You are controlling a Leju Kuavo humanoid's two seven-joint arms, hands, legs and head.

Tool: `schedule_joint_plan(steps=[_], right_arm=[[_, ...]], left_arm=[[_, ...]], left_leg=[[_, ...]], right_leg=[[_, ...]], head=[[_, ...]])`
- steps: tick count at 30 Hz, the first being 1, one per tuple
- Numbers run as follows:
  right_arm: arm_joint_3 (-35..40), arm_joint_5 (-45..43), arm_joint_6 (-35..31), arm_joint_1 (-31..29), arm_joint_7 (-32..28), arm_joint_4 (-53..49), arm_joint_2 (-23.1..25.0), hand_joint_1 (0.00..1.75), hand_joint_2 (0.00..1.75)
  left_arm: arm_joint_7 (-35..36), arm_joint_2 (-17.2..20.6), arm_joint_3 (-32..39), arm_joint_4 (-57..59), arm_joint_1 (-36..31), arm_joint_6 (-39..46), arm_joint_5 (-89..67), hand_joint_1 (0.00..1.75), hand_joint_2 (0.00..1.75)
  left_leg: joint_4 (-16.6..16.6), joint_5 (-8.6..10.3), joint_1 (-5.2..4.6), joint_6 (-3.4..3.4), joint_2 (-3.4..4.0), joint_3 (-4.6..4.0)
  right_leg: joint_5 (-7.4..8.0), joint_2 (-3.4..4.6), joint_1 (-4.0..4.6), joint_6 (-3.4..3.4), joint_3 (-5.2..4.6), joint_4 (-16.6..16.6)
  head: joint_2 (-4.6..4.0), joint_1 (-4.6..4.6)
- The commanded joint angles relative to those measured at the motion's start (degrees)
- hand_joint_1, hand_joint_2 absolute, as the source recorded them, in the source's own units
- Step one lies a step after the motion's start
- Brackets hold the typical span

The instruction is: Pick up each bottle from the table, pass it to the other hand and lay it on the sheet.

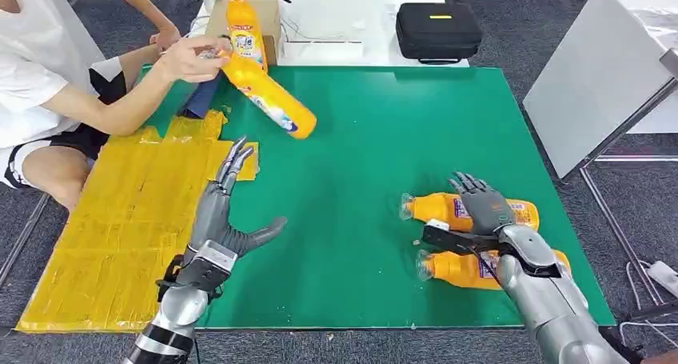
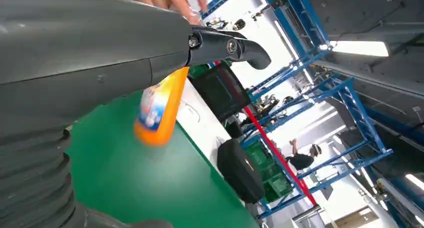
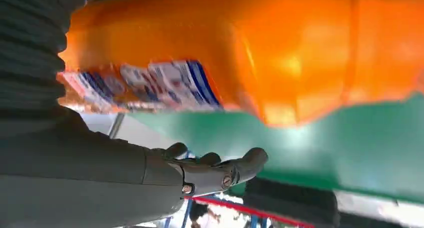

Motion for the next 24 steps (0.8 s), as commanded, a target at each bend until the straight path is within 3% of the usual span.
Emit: schedule_joint_plan(steps=[1, 14, 15, 16, 17, 18, 21, 24], right_arm=[[3.63, -0.87, 2.3, -6.83, 0.5, 14.11, -2.04, 0.0, 1.75], [4.14, -0.35, 3.03, -8.12, 1.97, 16.69, -2.79, 0.0, 1.75], [4.26, -0.19, 3.11, -8.25, 2.38, 17.04, -2.69, 0.09, 1.75], [4.47, 0.06, 3.32, -8.43, 2.75, 17.6, -2.87, 0.3, 1.75], [4.53, 0.17, 3.39, -8.5, 2.85, 17.81, -3.09, 0.65, 1.75], [4.6, 0.3, 3.11, -8.57, 2.96, 18.15, -3.19, 1.36, 1.75], [4.37, 0.1, 2.64, -8.68, 2.59, 18.55, -2.89, 1.73, 1.75], [3.93, -0.22, 1.73, -8.61, 2.71, 18.33, -2.31, 1.71, 1.75]], left_arm=[[-0.18, 1.02, -1.86, 4.91, -2.76, -0.57, 1.36, 0.0, 1.75], [-0.34, 0.9, -1.85, 5.6, -3.04, -0.67, 1.86, 0.0, 1.75], [-0.37, 0.9, -1.85, 5.55, -3.02, -0.66, 1.91, 0.0, 1.75], [-0.37, 0.91, -1.85, 5.56, -2.98, -0.63, 1.92, 0.0, 1.75], [-0.37, 0.9, -1.86, 5.62, -3.0, -0.62, 1.92, 0.0, 1.75], [-0.37, 0.83, -1.92, 5.74, -3.0, -0.59, 1.92, 0.0, 1.75], [-0.43, 0.75, -1.83, 5.81, -3.02, -0.6, 2.17, 0.0, 1.75], [-0.45, 0.69, -1.93, 5.72, -3.03, -0.55, 2.2, 0.0, 1.75]], left_leg=[[0.05, -0.19, 0.05, -0.19, -0.12, 0.44], [0.01, -0.12, 0.07, -0.14, -0.08, 0.3], [0.04, -0.19, 0.07, -0.18, -0.09, 0.44], [-0.01, -0.09, 0.05, -0.12, -0.08, 0.26], [0.03, -0.16, 0.08, -0.17, -0.07, 0.37], [0.0, -0.08, 0.06, -0.13, -0.08, 0.24], [0.03, -0.14, 0.07, -0.17, -0.09, 0.36], [0.06, -0.2, 0.09, -0.22, -0.16, 0.49]], right_leg=[[-0.16, 0.07, -0.01, -0.1, 0.45, 0.01], [-0.08, 0.06, 0.04, -0.07, 0.33, -0.05], [-0.15, 0.09, 0.02, -0.09, 0.46, -0.02], [-0.07, 0.04, 0.02, -0.06, 0.28, -0.04], [-0.11, 0.09, 0.03, -0.09, 0.39, -0.02], [-0.06, 0.03, 0.03, -0.06, 0.27, -0.04], [-0.11, 0.07, 0.02, -0.08, 0.38, -0.02], [-0.16, 0.05, 0.03, -0.1, 0.52, -0.01]], head=[[0.0, -0.02], [0.02, 0.0], [0.0, -0.02], [0.0, 0.0], [0.0, -0.02], [0.0, 0.0], [0.0, -0.02], [0.0, -0.02]])
